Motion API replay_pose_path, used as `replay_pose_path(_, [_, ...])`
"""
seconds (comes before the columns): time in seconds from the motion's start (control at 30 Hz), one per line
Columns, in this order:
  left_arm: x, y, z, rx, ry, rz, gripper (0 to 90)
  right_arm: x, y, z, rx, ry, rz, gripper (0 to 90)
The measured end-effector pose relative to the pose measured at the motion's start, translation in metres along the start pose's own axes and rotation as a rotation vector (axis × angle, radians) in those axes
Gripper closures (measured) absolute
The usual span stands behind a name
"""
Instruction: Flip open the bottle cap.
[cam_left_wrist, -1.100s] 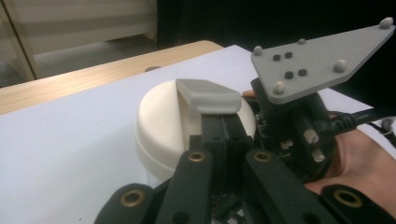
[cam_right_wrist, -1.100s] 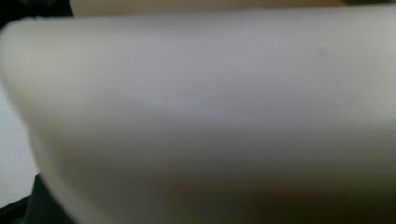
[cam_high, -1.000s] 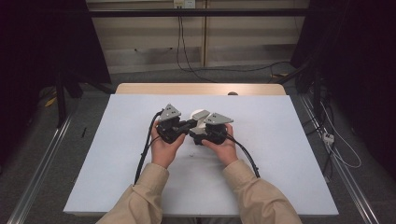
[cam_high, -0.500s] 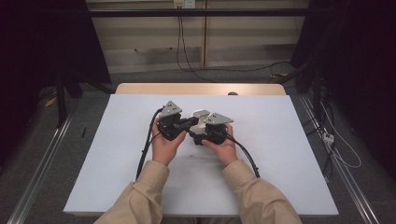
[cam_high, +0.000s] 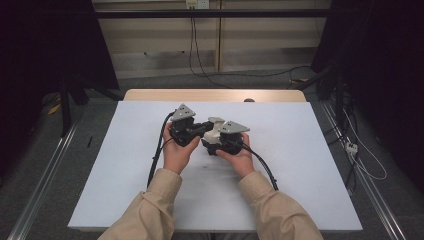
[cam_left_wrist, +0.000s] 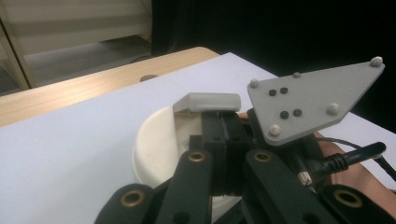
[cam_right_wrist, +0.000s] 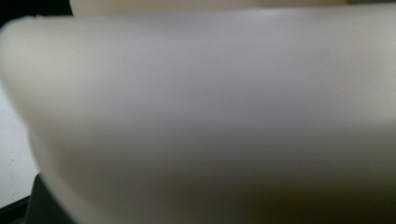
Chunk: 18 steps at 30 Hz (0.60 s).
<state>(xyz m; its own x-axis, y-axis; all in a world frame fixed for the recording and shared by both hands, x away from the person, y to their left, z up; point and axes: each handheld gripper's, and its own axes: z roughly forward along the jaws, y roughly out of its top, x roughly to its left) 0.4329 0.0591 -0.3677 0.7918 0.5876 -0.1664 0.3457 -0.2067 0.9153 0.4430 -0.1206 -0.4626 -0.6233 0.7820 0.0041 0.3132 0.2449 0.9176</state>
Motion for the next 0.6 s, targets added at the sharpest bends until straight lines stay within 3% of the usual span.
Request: replay_pose_path(0.6, [0.001,0.012,0.009,0.006,-0.009,0.015,90.0,0.0,0.0,0.0,0.0,0.003,0.003,18.4])
